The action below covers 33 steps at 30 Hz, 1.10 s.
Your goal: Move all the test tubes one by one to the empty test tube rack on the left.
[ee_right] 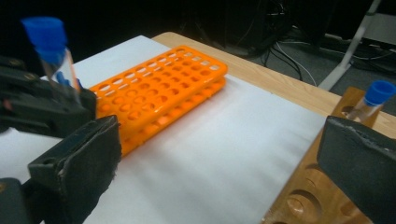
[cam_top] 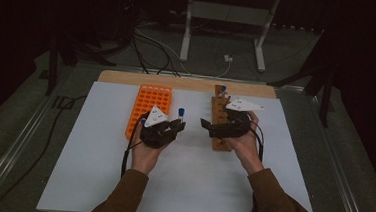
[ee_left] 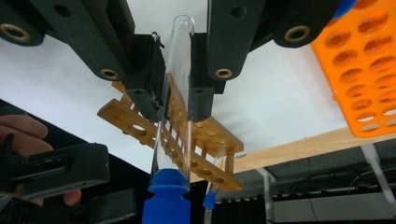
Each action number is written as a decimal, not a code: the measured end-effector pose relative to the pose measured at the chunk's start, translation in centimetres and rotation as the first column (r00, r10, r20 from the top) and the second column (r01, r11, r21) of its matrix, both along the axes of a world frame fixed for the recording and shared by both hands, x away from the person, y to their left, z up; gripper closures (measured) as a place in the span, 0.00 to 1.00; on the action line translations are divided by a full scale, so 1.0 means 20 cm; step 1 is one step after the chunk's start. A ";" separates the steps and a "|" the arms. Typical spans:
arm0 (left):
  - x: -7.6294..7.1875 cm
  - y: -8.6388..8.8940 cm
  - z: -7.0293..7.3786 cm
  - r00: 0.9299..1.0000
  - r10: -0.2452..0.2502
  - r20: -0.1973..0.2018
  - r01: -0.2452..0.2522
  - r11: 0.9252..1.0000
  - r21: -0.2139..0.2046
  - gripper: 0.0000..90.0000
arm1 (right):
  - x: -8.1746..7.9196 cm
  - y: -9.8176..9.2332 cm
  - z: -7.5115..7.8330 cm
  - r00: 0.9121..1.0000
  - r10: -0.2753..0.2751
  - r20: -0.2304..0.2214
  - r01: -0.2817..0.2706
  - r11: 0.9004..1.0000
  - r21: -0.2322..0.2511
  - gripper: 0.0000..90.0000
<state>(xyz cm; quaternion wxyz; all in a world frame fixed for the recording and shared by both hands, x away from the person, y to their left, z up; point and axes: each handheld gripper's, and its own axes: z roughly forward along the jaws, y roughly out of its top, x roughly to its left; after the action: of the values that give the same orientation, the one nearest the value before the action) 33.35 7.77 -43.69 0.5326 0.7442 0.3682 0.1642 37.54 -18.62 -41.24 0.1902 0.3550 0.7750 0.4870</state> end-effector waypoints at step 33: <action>-0.07 0.43 0.11 0.991 0.125 0.043 -0.124 0.992 -0.022 0.87 | 0.01 -0.13 -0.05 0.998 -0.059 -0.017 0.059 0.998 0.018 0.00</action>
<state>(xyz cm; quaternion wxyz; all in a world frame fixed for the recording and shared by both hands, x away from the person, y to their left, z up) 31.95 16.40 -41.53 0.5367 0.7107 0.4034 0.2099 37.69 -21.29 -42.29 0.1949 0.3835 0.7611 0.4856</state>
